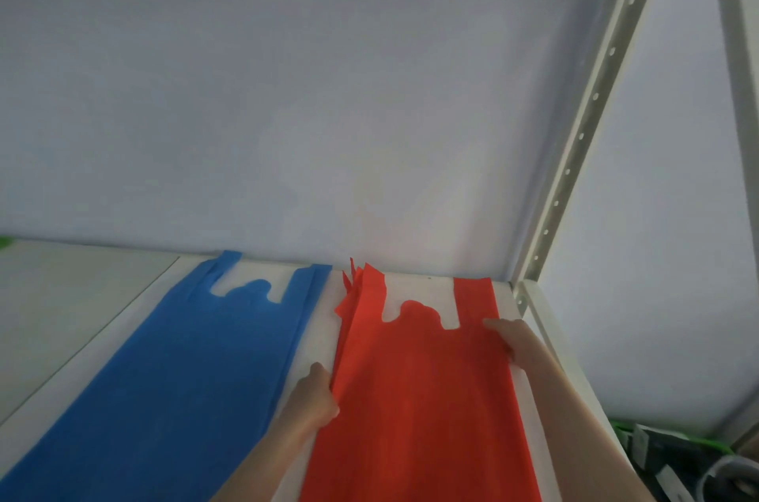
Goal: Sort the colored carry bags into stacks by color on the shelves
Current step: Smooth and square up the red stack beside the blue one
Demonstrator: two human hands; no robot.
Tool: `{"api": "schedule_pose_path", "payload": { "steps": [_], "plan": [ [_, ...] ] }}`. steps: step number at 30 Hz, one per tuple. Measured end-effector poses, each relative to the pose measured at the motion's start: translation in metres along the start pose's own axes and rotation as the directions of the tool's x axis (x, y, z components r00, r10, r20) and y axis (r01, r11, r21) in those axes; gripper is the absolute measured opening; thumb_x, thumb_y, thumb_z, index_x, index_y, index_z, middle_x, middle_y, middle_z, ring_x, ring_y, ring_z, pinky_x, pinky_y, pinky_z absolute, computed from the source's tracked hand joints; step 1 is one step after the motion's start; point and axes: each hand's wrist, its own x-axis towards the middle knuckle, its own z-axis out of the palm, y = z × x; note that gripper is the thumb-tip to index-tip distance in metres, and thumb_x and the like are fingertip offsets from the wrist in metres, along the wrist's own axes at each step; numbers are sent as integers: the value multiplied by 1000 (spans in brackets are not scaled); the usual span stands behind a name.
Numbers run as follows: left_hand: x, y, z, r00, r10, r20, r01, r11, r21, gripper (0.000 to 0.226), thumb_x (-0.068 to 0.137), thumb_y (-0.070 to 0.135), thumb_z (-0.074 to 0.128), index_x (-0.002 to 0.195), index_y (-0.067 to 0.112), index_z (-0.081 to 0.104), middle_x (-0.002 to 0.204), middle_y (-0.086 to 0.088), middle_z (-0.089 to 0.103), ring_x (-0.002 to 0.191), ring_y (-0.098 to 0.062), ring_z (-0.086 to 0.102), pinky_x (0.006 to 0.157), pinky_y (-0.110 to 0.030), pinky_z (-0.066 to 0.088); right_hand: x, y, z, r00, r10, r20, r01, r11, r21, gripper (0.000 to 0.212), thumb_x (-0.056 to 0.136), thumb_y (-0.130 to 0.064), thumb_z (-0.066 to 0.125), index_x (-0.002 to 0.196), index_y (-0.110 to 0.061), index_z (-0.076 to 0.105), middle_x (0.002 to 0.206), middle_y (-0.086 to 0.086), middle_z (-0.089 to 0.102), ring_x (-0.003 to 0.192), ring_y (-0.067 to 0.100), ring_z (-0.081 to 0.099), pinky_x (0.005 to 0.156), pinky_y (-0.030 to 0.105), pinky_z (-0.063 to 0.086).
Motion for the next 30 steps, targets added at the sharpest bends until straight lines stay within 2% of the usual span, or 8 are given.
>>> {"api": "schedule_pose_path", "payload": {
  "steps": [4,8,11,13,17,20,24,30],
  "plan": [
    [4,-2,-1,1000,-7,28,8,1000,-21,34,80,6,53,113,7,43,115,-12,59,112,-26,59,86,-32,49,3,-12,2,999,18,50,-14,998,-67,10,80,-6,57,88,-2,60,75,9,56,62,21,55,55,24,43],
    [10,-6,-6,996,-28,80,37,993,-115,21,74,9,60,90,13,46,90,-4,58,104,-25,63,70,-24,42,14,-11,2,999,-20,33,25,987,-158,34,80,1,59,113,9,58,98,19,61,92,32,58,80,36,46],
    [12,-5,-6,999,-7,50,15,985,-172,22,75,13,60,69,18,40,73,0,49,76,-18,57,59,-24,37,16,-8,4,998,-69,5,69,986,-149,35,84,-8,63,113,10,59,99,19,62,96,32,59,91,41,49],
    [11,0,-5,1000,-11,22,14,987,-158,13,83,14,56,86,15,44,90,-2,53,86,-17,56,69,-27,44,10,-9,6,995,-101,6,101,985,-142,34,87,-10,60,114,10,58,101,22,63,95,33,60,94,43,49],
    [9,11,-1,999,-33,-34,29,994,-110,37,86,20,53,119,7,46,123,-13,53,113,-27,55,89,-33,48,5,-8,5,995,-94,45,99,987,-129,31,86,-1,49,114,9,57,93,18,62,86,29,57,76,35,48],
    [11,23,-2,989,-31,-148,20,997,-75,43,89,25,52,127,8,42,128,-14,46,119,-28,49,96,-34,44,7,-3,2,993,-113,-19,109,980,-168,38,83,3,47,120,7,55,89,14,60,80,25,51,65,28,40],
    [36,44,-12,953,77,-292,-113,988,-109,45,89,27,53,129,7,46,128,-13,50,120,-28,48,100,-36,44,-6,5,5,981,-165,-103,135,959,-248,49,86,-5,50,135,-5,42,122,18,57,95,25,51,81,33,44],
    [81,78,-31,966,83,-246,-94,995,-33,56,87,49,48,117,3,59,119,-13,64,114,-31,57,102,-39,43,-38,23,0,988,-118,-103,53,869,-493,34,85,-13,47,117,-1,50,112,16,59,98,29,56,79,34,46]
  ]
}}
